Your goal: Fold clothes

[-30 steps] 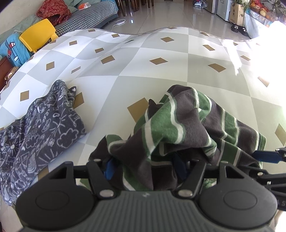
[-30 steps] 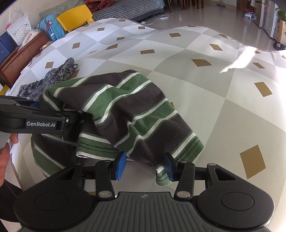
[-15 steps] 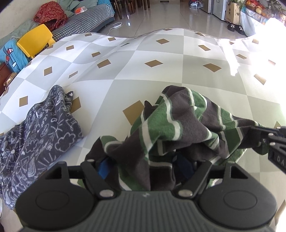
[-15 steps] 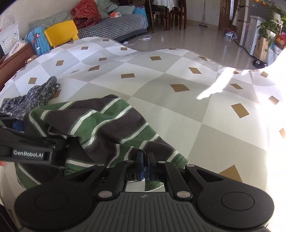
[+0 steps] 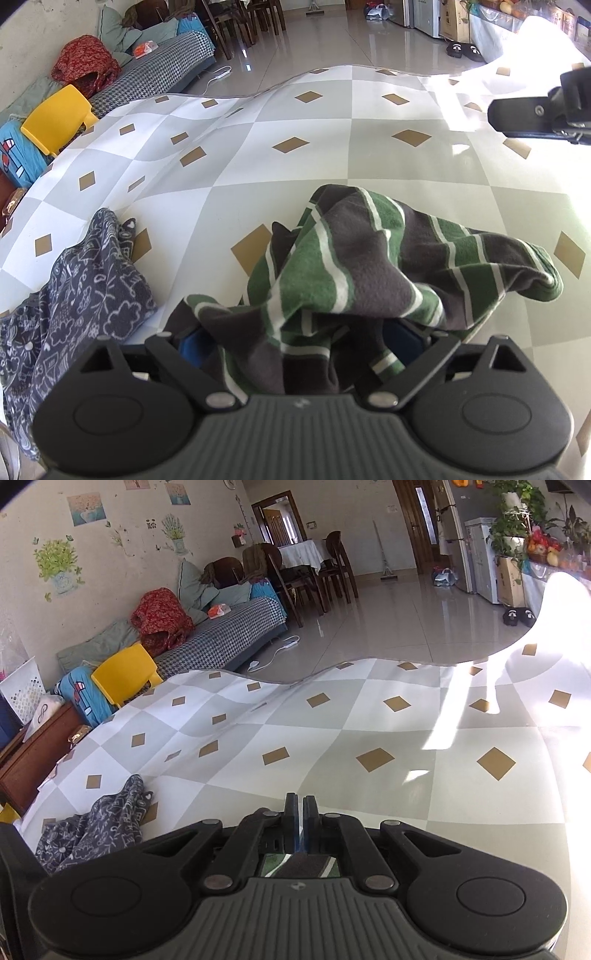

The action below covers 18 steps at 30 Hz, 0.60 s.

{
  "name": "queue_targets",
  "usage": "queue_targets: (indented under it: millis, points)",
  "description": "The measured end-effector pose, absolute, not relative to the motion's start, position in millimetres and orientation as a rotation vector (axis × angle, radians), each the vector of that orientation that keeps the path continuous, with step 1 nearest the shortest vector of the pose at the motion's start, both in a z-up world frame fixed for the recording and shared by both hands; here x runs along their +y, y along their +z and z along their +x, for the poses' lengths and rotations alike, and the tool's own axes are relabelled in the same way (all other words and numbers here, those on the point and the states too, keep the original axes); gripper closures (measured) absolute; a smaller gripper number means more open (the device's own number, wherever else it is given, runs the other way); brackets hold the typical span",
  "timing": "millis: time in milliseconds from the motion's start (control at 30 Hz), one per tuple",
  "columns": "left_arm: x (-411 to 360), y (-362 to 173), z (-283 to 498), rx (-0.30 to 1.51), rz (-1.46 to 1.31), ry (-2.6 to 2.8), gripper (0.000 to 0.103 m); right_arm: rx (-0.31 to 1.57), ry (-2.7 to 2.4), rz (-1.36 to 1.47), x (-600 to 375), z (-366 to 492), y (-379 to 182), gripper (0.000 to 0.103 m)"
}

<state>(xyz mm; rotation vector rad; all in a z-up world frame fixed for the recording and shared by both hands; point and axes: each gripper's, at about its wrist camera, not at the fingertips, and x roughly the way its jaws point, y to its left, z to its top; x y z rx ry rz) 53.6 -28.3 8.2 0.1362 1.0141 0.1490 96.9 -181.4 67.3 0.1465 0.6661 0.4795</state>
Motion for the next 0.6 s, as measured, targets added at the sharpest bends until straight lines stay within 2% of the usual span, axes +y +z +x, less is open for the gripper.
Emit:
queue_targets:
  millis: [333,533,600]
  points:
    - [-33.2,10.5,70.1,1.002,0.085,0.188,0.007,0.675,0.526,0.238,-167.4,108.9,65.5,0.1]
    - [-19.6,3.9,78.5,1.023,-0.034,0.251,0.012,0.727,0.496,0.193,-157.4,114.1,55.9,0.099]
    - [-9.0,-1.3,80.5,1.052,-0.126,0.274,0.012,0.751,0.48,0.194,-158.1,116.3,50.6,0.094]
